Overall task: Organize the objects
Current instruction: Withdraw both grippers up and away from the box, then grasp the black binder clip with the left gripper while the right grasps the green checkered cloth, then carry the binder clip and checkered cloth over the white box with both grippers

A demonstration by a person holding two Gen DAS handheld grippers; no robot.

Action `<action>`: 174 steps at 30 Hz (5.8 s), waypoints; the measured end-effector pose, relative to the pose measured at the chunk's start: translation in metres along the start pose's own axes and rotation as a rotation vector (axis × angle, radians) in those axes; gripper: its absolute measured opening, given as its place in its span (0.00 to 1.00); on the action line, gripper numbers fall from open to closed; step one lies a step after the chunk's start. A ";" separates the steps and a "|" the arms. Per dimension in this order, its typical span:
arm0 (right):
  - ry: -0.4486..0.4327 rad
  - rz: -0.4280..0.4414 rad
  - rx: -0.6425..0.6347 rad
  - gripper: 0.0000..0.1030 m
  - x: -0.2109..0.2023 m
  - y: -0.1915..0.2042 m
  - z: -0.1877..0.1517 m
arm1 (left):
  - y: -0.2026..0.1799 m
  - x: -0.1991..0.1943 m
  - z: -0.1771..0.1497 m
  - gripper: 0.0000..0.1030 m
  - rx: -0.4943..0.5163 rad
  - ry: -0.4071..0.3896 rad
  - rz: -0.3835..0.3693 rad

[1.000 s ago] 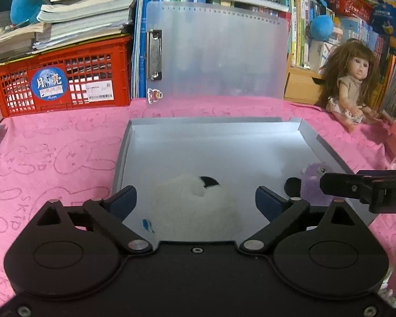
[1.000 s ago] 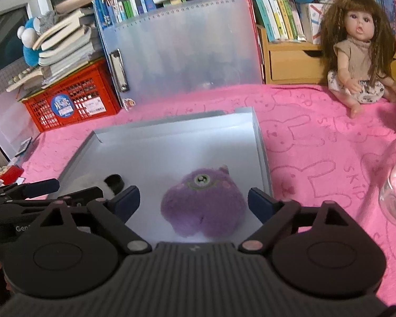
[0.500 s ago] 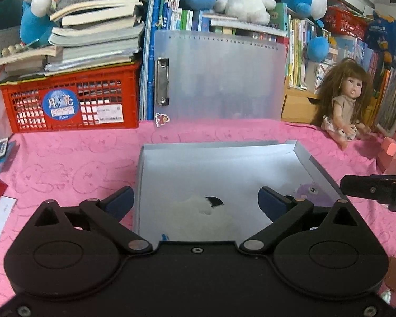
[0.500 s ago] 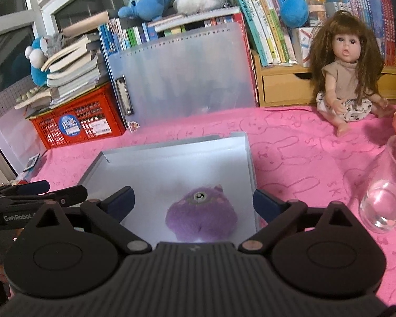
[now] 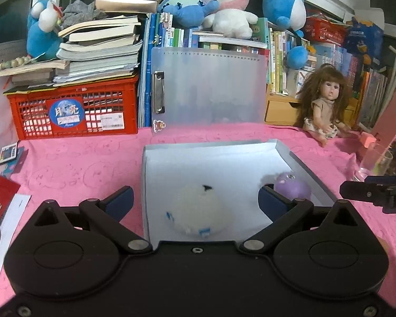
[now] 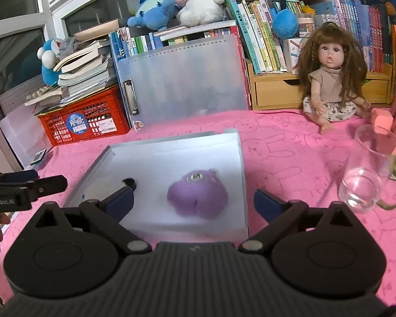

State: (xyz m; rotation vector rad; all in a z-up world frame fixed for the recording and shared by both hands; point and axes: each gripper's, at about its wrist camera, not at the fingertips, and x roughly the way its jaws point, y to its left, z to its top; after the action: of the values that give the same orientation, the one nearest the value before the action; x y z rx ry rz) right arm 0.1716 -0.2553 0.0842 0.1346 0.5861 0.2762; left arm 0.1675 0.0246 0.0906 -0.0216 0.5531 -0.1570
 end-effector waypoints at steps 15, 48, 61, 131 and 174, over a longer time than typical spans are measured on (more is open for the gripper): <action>0.023 -0.051 -0.027 0.99 -0.030 0.006 -0.060 | 0.030 -0.060 -0.067 0.98 -0.014 0.005 0.057; 0.099 -0.064 0.018 0.99 -0.026 0.001 -0.089 | 0.059 -0.111 -0.135 0.40 -0.086 0.053 0.104; 0.095 -0.065 0.013 0.99 -0.026 0.002 -0.089 | 0.080 -0.111 -0.141 0.41 -0.112 0.057 0.184; -0.086 -0.012 0.062 0.29 -0.031 -0.001 -0.018 | -0.014 -0.023 -0.019 0.06 -0.052 -0.039 -0.043; 0.065 0.054 0.156 0.28 0.121 -0.005 0.030 | 0.003 0.134 0.013 0.06 -0.145 0.053 -0.029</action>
State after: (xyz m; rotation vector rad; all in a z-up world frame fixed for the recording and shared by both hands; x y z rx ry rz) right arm 0.2861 -0.2259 0.0446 0.2935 0.6694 0.2877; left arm 0.2870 0.0070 0.0315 -0.1671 0.6160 -0.1458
